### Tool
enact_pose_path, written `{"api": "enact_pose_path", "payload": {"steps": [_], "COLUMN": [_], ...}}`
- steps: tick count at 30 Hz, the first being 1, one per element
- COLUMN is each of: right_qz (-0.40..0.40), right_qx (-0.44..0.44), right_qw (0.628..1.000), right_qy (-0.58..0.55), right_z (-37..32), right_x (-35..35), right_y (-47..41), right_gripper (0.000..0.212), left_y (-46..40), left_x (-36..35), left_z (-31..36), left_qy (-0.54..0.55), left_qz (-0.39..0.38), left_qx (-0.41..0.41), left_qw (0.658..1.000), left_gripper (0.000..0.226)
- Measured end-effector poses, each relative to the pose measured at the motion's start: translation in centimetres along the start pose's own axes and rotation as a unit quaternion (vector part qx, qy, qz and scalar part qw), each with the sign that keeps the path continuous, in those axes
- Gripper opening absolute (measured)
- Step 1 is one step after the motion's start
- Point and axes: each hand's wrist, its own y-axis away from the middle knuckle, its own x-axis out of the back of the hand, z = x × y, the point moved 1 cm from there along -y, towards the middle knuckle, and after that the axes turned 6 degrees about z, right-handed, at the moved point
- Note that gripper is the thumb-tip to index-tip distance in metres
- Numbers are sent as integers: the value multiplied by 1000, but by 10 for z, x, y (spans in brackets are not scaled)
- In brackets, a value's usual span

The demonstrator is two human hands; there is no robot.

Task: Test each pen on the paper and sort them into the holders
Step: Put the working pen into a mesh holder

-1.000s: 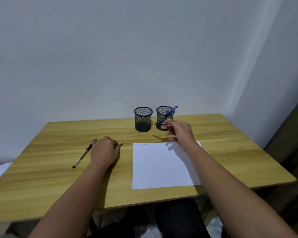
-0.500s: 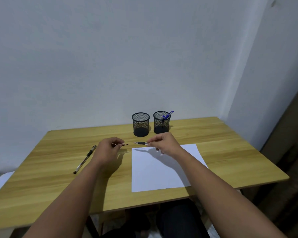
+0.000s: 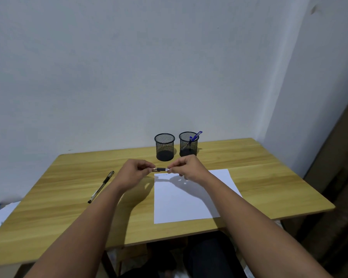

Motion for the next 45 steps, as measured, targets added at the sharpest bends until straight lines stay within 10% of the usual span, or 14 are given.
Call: {"api": "enact_pose_path", "payload": {"steps": [6, 13, 18, 24, 31, 37, 45], "right_qz": [6, -1, 16, 162, 126, 99, 96], "right_qx": [-20, 9, 74, 108, 80, 21, 7], "right_qw": [995, 999, 976, 966, 960, 953, 930], "right_qy": [-101, -34, 204, 169, 238, 285, 355], "right_z": [0, 1, -36, -98, -99, -73, -55], "right_x": [3, 15, 26, 38, 1, -22, -25], "right_y": [1, -5, -40, -102, -155, -180, -179], "right_gripper": [11, 11, 19, 13, 17, 12, 15], "left_y": [-3, -14, -48, -95, -129, -143, -142], "left_x": [-7, -18, -12, -20, -56, -72, -73], "left_z": [13, 25, 44, 18, -15, -33, -38], "left_qy": [203, 189, 173, -32, -33, 22, 21], "left_qz": [41, 18, 50, 102, 64, 99, 98], "left_qx": [94, 96, 43, 19, 50, 23, 15], "left_qw": [974, 977, 983, 994, 996, 995, 995], "left_gripper": [11, 7, 34, 80, 120, 65, 59]}}
